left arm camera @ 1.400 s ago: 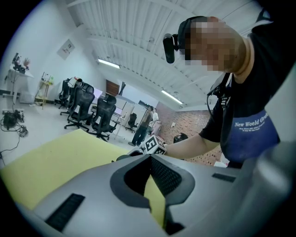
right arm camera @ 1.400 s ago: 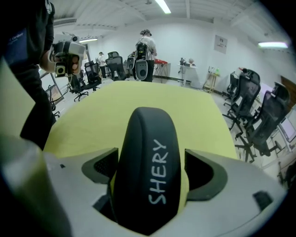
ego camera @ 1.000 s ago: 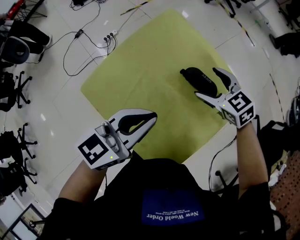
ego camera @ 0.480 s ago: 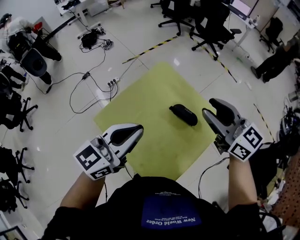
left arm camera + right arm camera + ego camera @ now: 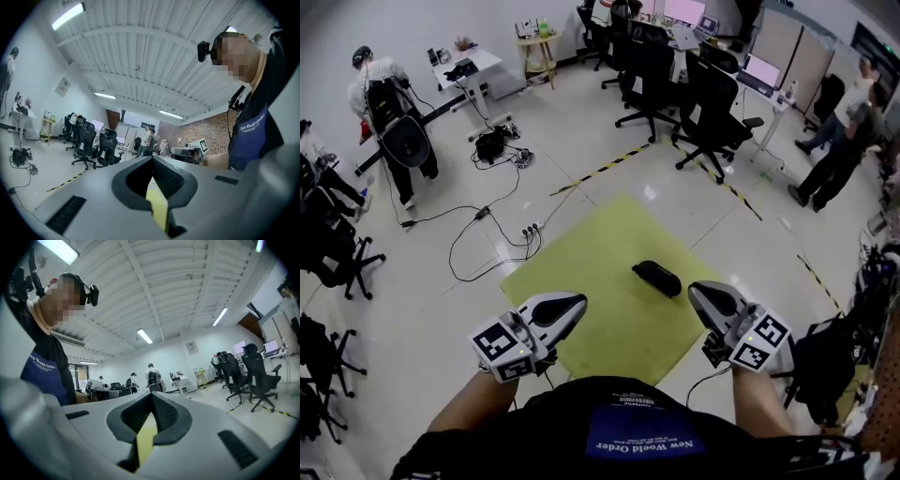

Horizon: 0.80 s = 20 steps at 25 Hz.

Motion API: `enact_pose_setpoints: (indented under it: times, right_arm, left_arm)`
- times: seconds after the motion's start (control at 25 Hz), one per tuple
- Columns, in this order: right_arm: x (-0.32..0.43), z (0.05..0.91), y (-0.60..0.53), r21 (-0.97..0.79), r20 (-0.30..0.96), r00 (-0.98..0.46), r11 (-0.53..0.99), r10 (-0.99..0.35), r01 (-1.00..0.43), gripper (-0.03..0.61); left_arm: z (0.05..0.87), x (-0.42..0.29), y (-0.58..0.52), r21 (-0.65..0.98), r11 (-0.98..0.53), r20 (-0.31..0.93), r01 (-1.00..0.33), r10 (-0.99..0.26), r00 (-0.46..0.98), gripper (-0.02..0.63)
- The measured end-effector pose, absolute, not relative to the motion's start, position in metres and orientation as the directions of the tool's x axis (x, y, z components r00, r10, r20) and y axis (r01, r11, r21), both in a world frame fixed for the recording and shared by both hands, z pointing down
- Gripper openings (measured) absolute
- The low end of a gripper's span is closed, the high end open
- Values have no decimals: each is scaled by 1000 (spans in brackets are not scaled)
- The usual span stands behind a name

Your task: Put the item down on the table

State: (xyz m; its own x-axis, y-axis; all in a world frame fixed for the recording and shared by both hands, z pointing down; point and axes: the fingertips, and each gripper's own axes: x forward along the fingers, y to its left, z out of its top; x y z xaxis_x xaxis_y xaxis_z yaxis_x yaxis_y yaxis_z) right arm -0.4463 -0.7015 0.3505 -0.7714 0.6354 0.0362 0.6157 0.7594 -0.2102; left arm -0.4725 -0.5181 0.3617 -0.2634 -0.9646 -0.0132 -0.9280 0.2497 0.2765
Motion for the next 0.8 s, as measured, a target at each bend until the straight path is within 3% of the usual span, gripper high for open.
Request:
enact_pose_setpoints:
  times: [0.32, 0.8]
  right_arm:
    - [-425, 377, -700, -322, 13, -776, 738, 630, 594, -11]
    - [-432, 387, -688, -283, 53, -752, 732, 657, 619, -12]
  left_arm:
    - [361, -459, -531, 235, 231, -2, -944, -971, -238, -6]
    - [362, -455, -534, 232, 230, -3, -945, -972, -237, -6]
